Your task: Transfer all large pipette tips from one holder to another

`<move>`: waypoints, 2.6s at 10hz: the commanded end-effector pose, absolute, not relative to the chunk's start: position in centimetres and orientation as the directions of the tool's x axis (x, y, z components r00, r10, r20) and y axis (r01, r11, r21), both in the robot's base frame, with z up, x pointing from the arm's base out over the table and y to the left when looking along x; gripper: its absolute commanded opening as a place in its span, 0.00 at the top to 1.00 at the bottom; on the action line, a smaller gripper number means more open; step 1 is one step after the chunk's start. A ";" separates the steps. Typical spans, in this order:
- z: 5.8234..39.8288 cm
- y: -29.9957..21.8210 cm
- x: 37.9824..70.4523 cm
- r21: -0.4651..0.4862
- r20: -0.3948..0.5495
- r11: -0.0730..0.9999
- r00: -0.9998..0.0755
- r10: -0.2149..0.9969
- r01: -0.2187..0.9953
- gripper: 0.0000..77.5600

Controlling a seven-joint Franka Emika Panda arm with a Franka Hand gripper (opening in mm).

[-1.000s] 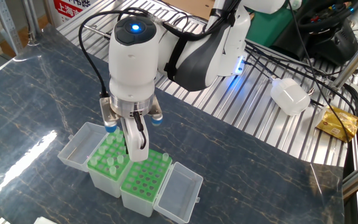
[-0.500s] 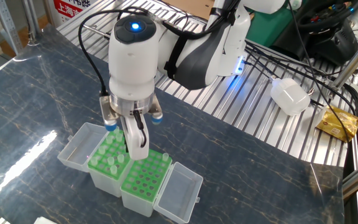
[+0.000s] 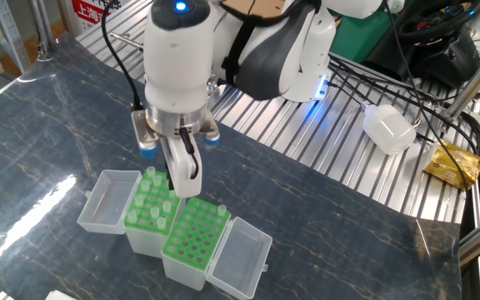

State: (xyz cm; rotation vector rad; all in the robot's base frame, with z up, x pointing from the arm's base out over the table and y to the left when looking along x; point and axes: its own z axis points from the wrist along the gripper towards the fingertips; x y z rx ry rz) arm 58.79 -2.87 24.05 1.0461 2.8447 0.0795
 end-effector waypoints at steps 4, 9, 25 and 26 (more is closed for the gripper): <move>27.4 -2.0 59.1 0.095 -0.080 0.732 -0.728 0.681 0.675 0.99; 30.6 -1.3 59.5 0.088 -0.059 0.707 -0.705 0.707 0.701 0.99; 35.3 -1.0 59.8 0.070 -0.022 0.694 -0.695 0.719 0.716 0.99; 35.5 -0.8 59.6 0.073 -0.018 0.689 -0.690 0.724 0.721 0.99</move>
